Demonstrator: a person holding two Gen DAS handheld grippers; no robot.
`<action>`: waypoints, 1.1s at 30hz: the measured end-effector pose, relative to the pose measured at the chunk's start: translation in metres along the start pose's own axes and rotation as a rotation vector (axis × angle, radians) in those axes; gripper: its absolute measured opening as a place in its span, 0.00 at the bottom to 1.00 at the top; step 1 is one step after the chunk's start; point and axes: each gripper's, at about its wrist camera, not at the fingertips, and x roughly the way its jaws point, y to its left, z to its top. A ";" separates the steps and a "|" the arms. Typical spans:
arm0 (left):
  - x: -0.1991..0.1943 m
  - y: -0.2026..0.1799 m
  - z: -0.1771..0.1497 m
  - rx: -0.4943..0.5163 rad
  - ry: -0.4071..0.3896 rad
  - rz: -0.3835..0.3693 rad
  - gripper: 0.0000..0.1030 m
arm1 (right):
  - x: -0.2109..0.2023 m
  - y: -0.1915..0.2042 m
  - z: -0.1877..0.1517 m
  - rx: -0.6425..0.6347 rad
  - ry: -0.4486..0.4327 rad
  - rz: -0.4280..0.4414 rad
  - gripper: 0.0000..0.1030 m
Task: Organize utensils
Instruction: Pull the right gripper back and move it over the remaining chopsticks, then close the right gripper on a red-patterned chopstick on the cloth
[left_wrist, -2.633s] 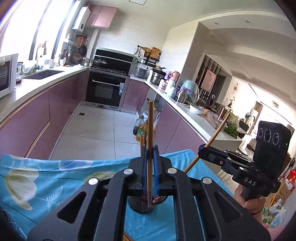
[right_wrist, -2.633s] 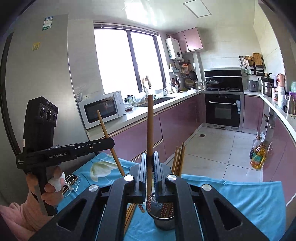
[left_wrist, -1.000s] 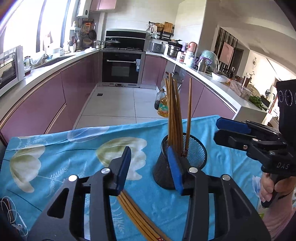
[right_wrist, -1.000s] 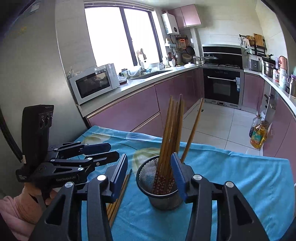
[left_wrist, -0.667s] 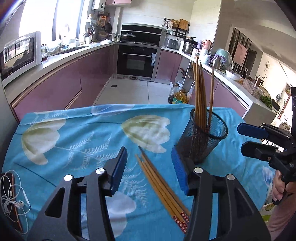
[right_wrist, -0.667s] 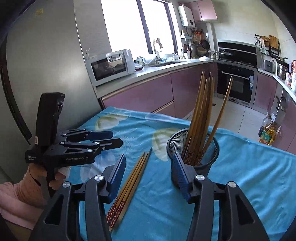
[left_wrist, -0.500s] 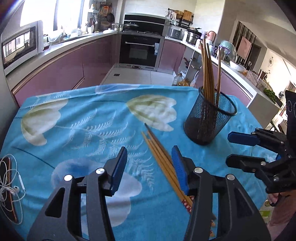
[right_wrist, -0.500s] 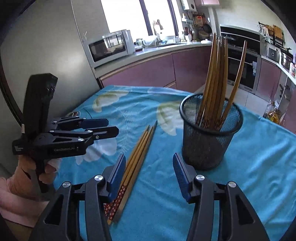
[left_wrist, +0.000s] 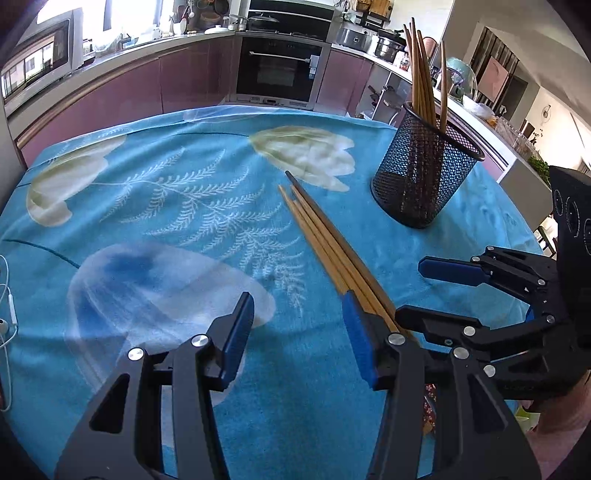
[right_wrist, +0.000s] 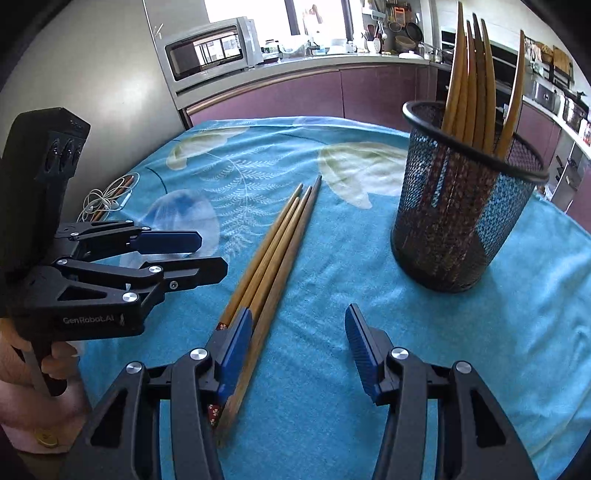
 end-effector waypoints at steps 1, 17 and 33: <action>0.000 -0.001 0.000 0.001 0.003 0.000 0.48 | 0.000 0.000 0.000 -0.001 -0.003 -0.005 0.49; 0.010 -0.017 0.002 0.040 0.015 -0.016 0.52 | -0.002 -0.009 0.001 0.038 -0.005 -0.042 0.49; 0.013 -0.019 0.004 0.123 0.047 0.050 0.34 | -0.001 -0.015 0.005 0.037 -0.003 -0.036 0.49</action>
